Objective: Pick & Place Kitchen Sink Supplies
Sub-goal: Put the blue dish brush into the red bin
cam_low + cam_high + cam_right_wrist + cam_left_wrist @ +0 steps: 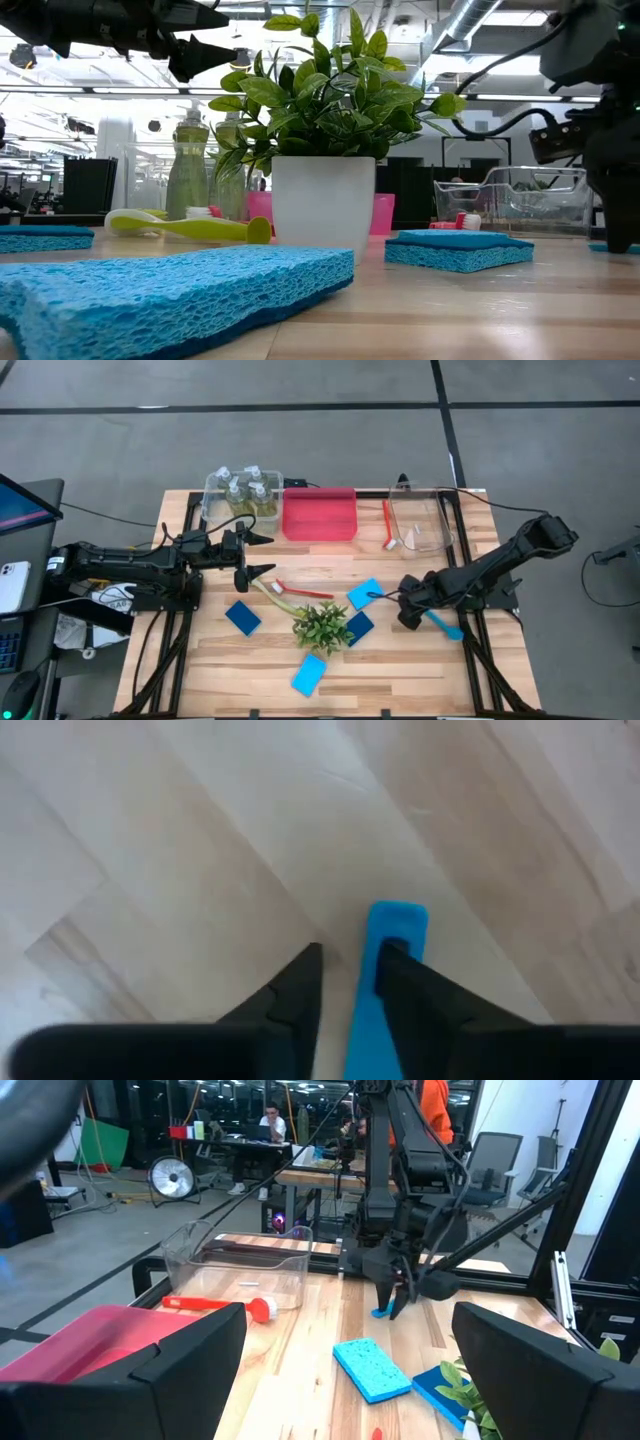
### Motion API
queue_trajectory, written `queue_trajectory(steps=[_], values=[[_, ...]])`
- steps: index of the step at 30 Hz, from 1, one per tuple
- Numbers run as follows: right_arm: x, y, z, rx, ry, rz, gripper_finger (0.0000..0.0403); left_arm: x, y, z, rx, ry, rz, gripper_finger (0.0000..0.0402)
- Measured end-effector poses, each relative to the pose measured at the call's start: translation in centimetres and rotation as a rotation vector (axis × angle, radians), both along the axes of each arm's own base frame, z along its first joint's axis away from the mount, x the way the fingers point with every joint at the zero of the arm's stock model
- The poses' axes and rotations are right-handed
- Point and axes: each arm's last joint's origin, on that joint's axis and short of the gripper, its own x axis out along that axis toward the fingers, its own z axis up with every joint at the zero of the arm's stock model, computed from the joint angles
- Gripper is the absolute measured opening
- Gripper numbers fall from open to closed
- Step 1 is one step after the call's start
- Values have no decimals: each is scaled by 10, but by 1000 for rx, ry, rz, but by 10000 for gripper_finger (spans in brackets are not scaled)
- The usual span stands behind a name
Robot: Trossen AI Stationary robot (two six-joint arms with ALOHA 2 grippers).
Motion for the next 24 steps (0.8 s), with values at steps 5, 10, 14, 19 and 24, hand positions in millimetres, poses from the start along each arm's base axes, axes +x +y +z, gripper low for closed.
queue_trajectory(steps=[5,10,14,19,24], values=[[2,2,2,12,3,37,14,0,0,0,0,0,0,356],[6,4,12,32,-33,68,18,0,0,0,0,-1,0,356],[9,6,24,36,-64,122,6,0,0,0,0,-1,0,356],[16,8,41,-11,-124,187,9,0,0,0,0,-1,0,356],[28,6,62,-148,-213,261,5,0,0,0,0,-1,0,356]])
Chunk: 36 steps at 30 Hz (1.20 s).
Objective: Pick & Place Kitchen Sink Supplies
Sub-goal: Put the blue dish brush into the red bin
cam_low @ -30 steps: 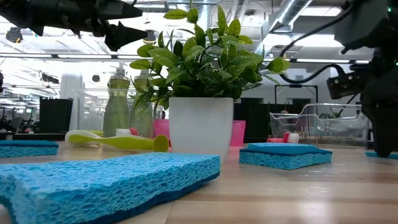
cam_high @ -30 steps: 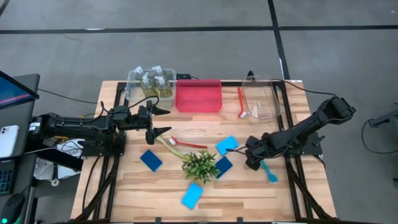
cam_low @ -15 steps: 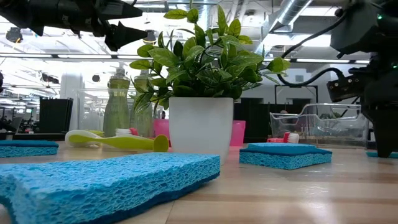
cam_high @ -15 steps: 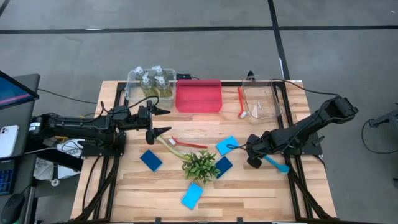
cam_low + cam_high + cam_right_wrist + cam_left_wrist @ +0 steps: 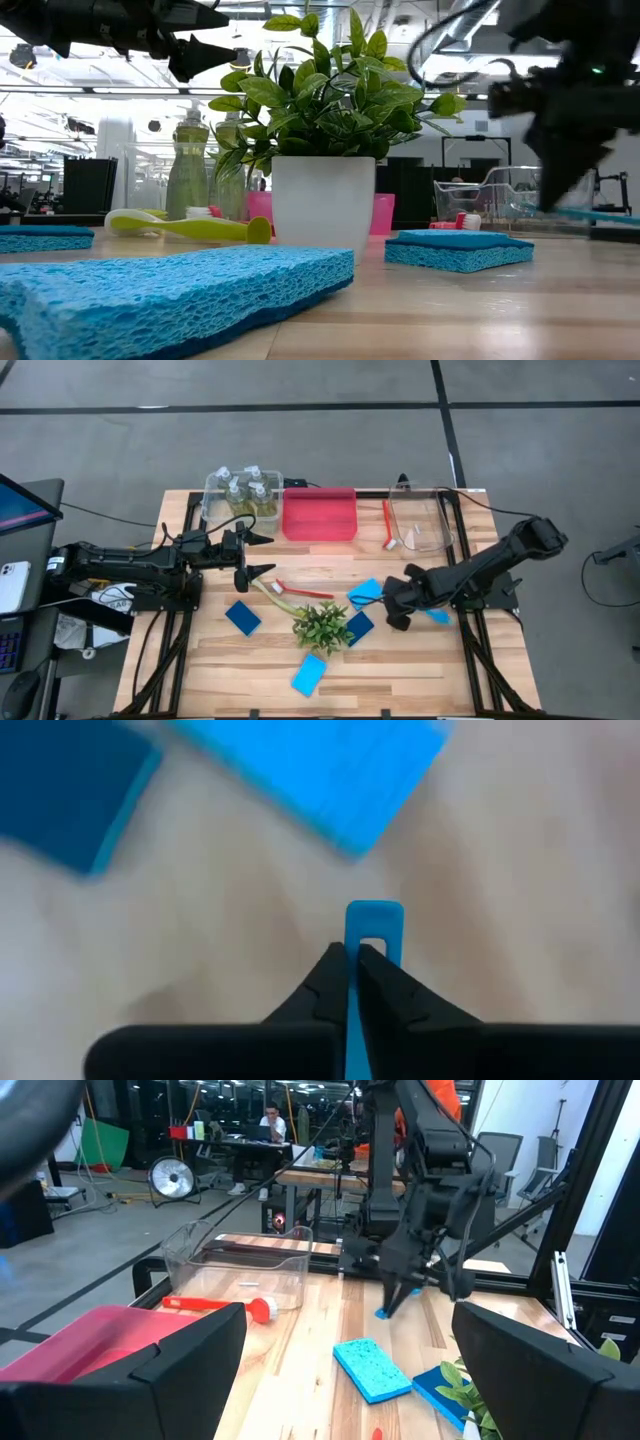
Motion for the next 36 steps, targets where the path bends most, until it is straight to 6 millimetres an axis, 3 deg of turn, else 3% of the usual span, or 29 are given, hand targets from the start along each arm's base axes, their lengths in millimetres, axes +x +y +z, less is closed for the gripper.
queue_trajectory(steps=[11,22,36], values=[[25,-9,49,-243,-205,-48,4,0,0,0,0,0,0,356],[38,-12,99,-493,-365,-100,3,0,0,0,0,0,0,356],[60,-17,157,-754,-528,-9,5,0,0,0,0,0,0,356]])
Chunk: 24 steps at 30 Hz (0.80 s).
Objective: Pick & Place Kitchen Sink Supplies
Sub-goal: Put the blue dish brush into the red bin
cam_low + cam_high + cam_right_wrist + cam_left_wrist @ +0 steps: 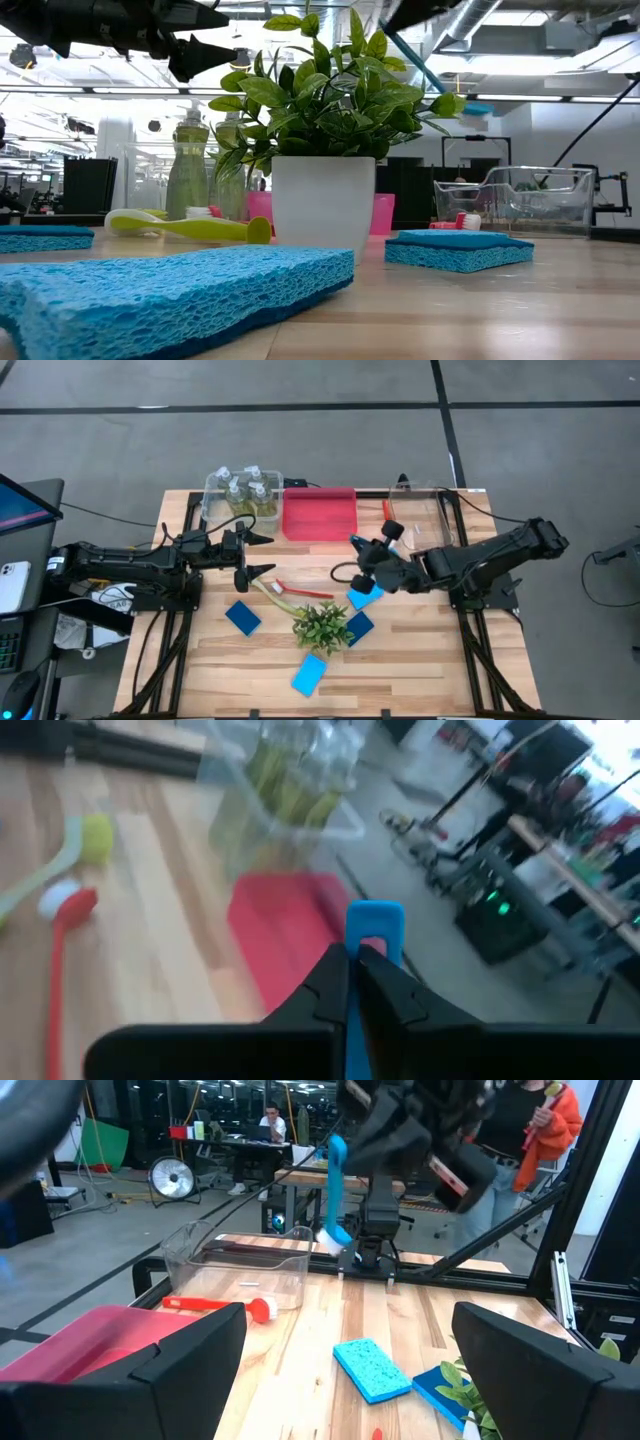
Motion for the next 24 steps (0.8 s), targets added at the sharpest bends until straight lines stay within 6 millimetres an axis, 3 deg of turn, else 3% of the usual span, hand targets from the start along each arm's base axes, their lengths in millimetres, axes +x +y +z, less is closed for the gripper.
queue_trajectory(steps=[10,24], values=[[7,-29,25,-97,-28,-71,6,0,0,0,0,0,0,356],[3,-88,23,-128,63,-283,8,0,0,0,0,0,0,356]])
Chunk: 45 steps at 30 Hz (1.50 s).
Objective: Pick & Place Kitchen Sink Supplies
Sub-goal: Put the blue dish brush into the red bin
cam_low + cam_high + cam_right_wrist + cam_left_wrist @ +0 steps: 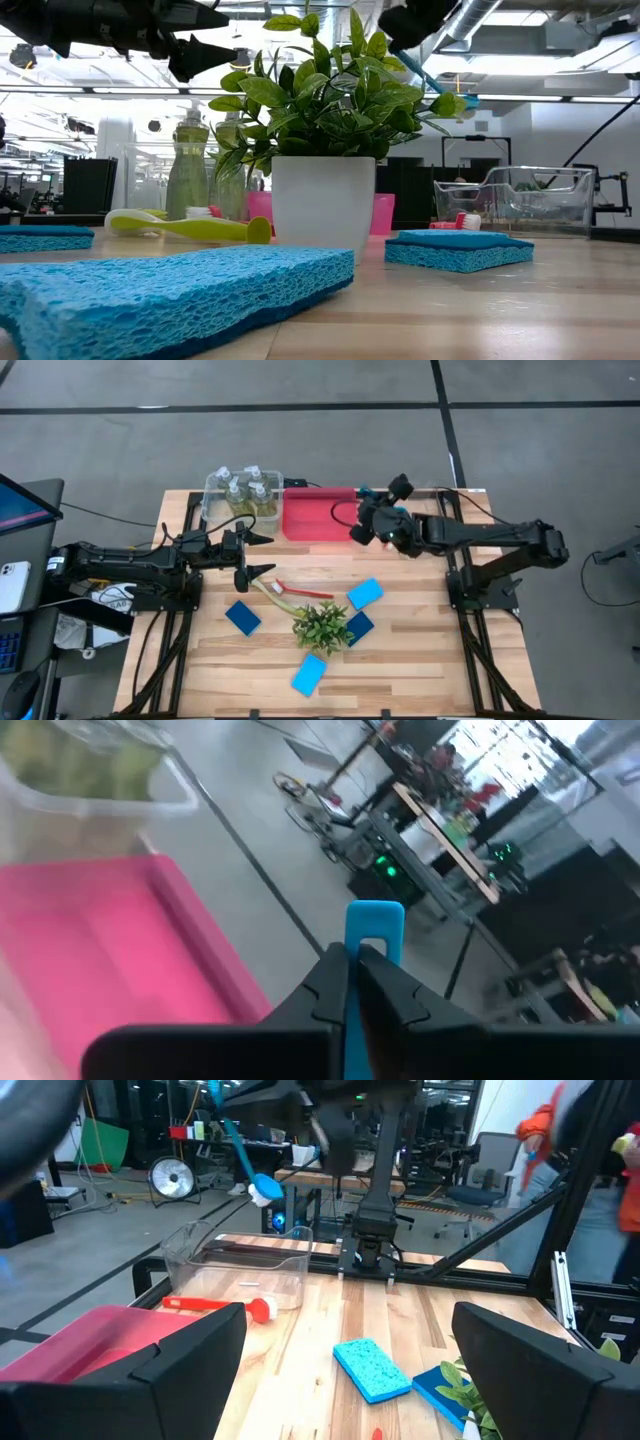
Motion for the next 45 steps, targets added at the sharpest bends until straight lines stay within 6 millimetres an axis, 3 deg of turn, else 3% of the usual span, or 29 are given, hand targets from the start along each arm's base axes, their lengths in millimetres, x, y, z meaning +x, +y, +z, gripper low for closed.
queue_trajectory(steps=[4,10,21,27,36,45], values=[[3,-18,-2,54,-33,41,6,0,0,0,0,0,0,356],[24,-45,-9,134,-139,188,7,0,0,0,0,0,0,356],[79,-79,-56,167,-177,287,7,0,0,0,0,0,0,356],[90,-83,-70,164,-150,288,7,0,0,0,0,0,0,356],[90,-80,-69,163,-152,296,11,0,0,0,0,0,0,356],[91,-78,-69,165,-145,304,43,0,0,0,0,0,0,356]])
